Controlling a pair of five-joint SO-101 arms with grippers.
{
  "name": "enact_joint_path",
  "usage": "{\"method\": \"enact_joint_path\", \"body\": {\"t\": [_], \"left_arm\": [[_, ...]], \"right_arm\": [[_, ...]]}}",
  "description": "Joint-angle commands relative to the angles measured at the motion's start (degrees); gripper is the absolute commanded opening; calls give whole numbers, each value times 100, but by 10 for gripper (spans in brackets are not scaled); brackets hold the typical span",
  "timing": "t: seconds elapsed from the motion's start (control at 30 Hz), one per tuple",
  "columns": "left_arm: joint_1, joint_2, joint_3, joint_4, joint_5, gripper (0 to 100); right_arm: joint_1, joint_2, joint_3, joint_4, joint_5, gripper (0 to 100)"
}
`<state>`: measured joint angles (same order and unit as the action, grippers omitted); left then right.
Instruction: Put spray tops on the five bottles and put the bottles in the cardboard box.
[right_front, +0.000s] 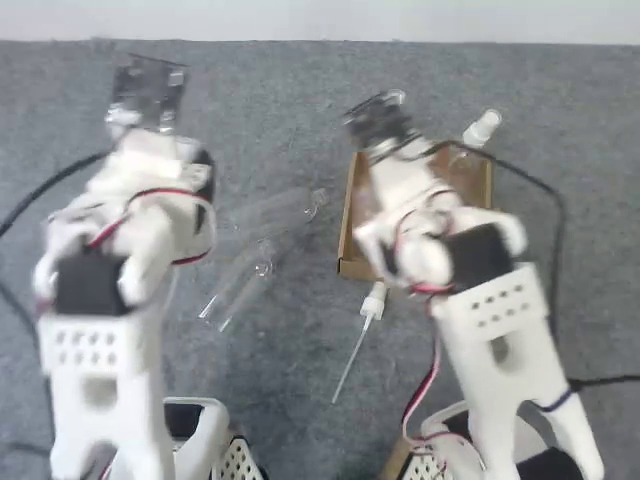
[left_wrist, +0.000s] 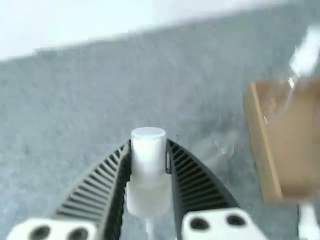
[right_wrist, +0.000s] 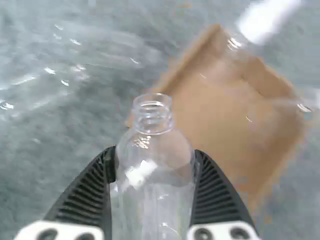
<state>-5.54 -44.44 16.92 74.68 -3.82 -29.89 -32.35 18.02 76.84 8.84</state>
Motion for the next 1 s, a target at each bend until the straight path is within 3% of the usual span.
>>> {"method": "enact_joint_path", "body": {"t": [0.0, 0.17, 0.33, 0.6, 0.97], "left_arm": [[-211, -862, -295, 53, 53, 23], [-237, -1714, -295, 158, 105, 23], [-220, -2171, -295, 132, 703, 23], [-211, -2198, 585, -1389, 1266, 23], [-211, -2198, 1367, -2435, 2004, 22]], "right_arm": [[-576, -356, 633, -1244, -193, 6], [-1218, -409, 1503, -2299, -202, 6], [-1516, -409, 1705, -2624, -141, 6], [-2299, -409, 2338, -3029, -149, 7], [-2413, -418, 3631, -5305, -387, 6]]}}
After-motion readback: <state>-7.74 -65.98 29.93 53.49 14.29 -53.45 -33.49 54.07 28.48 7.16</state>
